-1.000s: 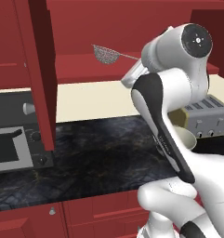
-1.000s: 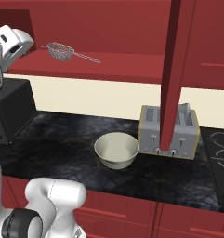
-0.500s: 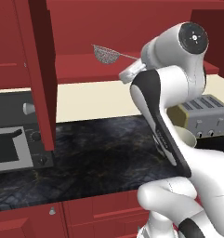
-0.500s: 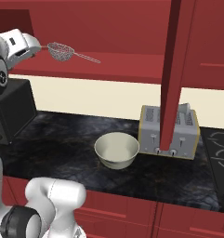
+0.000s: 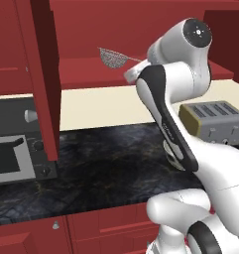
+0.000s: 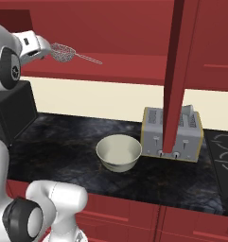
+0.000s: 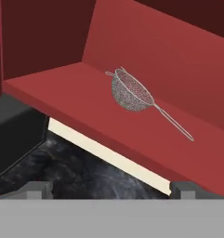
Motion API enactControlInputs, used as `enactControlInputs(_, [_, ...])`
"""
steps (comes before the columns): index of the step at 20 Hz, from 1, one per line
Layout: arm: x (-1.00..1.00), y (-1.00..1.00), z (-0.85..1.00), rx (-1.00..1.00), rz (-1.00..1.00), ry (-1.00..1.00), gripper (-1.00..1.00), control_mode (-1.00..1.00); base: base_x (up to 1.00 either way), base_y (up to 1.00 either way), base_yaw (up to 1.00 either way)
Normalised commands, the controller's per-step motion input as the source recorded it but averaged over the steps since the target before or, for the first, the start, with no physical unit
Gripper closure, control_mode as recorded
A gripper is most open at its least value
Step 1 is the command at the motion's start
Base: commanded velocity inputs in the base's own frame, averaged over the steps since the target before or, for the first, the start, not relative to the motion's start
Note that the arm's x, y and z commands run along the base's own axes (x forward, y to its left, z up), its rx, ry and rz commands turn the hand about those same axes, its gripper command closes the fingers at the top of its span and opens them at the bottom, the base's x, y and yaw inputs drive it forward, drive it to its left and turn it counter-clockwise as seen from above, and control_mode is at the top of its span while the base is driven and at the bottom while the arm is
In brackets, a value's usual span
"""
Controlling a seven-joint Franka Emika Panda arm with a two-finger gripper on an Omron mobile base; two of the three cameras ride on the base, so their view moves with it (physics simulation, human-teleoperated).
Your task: Open the cabinet and setup a tea strainer by placing it in the bowl upright.
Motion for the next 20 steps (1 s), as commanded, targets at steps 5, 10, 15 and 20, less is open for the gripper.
enactControlInputs(5, [0.53,0.0,0.0,0.0,0.0,0.0,-1.0,-1.0,0.0,0.0,0.0])
enactControlInputs(10, [0.53,0.04,0.0,0.0,0.0,0.0,-1.0,-1.0,0.0,0.0,0.0])
enactControlInputs(15, [0.47,0.12,0.0,0.0,0.0,0.0,-1.0,-1.0,0.0,0.0,0.0])
enactControlInputs(20, [0.48,0.21,0.0,0.0,0.0,0.0,-1.0,-1.0,0.0,0.0,0.0])
